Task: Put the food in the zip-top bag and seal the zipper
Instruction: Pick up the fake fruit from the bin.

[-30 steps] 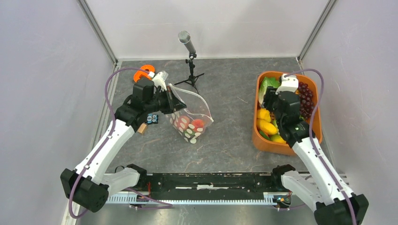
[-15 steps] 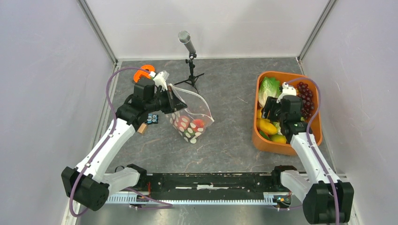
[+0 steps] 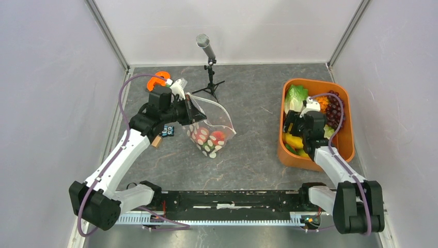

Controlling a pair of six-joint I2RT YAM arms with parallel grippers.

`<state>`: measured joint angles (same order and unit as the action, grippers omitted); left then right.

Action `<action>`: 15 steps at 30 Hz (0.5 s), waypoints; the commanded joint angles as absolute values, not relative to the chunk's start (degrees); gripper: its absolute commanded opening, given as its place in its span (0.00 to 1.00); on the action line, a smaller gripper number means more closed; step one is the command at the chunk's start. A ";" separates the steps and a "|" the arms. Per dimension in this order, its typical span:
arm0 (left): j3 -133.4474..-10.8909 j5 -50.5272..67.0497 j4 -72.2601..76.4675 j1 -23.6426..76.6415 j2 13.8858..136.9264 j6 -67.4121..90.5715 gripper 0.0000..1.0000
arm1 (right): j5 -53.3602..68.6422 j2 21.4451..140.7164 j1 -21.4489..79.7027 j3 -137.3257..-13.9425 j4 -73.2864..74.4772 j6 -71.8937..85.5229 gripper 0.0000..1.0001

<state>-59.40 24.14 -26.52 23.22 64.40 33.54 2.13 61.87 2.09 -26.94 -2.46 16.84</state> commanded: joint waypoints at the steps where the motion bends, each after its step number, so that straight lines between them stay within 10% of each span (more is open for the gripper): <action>1: -59.59 25.55 -24.86 23.30 64.21 31.68 0.02 | 1.17 65.04 1.81 -25.78 -13.45 15.65 0.88; 5: -59.20 25.32 -25.00 23.34 64.02 31.71 0.02 | 1.18 67.55 1.68 -24.35 -16.44 14.78 0.89; 15: -58.97 25.41 -25.14 23.36 64.05 31.42 0.02 | 3.58 63.26 0.35 -24.81 -14.61 13.80 0.43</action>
